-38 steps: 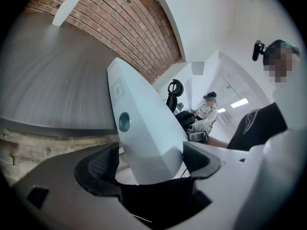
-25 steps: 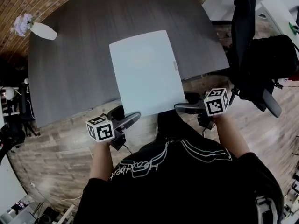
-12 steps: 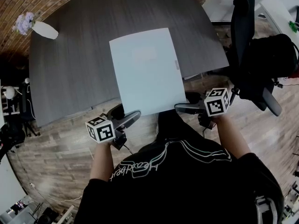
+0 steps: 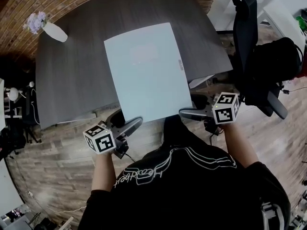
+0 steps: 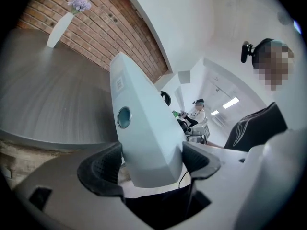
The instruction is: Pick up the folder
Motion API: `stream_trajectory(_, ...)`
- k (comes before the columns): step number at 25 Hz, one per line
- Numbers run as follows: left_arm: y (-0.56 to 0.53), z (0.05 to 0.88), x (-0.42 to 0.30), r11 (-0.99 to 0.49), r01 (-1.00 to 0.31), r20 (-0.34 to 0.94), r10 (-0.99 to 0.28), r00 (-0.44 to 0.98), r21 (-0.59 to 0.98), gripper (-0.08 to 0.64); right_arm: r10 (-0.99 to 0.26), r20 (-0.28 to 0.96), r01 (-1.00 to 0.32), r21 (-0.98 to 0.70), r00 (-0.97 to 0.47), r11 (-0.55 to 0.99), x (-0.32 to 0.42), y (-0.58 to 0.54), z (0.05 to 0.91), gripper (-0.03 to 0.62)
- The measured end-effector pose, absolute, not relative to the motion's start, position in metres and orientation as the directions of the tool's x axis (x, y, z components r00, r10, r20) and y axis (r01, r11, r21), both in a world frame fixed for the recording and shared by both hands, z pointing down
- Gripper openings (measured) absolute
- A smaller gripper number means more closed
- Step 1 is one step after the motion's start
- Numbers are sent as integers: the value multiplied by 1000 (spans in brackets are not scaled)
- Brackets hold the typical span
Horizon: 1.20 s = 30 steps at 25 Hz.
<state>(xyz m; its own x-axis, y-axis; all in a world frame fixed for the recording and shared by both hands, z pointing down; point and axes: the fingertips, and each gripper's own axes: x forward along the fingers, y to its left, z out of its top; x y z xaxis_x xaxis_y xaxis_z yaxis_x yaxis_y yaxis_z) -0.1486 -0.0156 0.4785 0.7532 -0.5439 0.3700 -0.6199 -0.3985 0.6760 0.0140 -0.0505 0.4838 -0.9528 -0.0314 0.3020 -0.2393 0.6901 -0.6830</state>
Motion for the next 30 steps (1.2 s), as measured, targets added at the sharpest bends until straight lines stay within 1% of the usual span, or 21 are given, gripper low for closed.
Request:
stream_trajectory(8, -1, 414, -156, -500, -650, 320, -594, 738, 572, 383, -83, 275, -233, -575, -958, 784, 6, -33, 423, 318)
stream_trajectory(18, 14, 335, -158, -595, -666, 247, -634, 733, 450, 383, -149, 238, -249, -476, -960, 844, 3, -13, 352, 318)
stream_trajectory(24, 28, 307, -160, -615, -685, 218, -661, 718, 391, 383, -161, 227, -244, -403, -960, 882, 0, -1, 324, 318)
stream_trajectory(30, 35, 300, -168, -603, -688, 193, -679, 708, 403, 383, -155, 210, -231, -416, -965, 879, -7, 5, 318, 318)
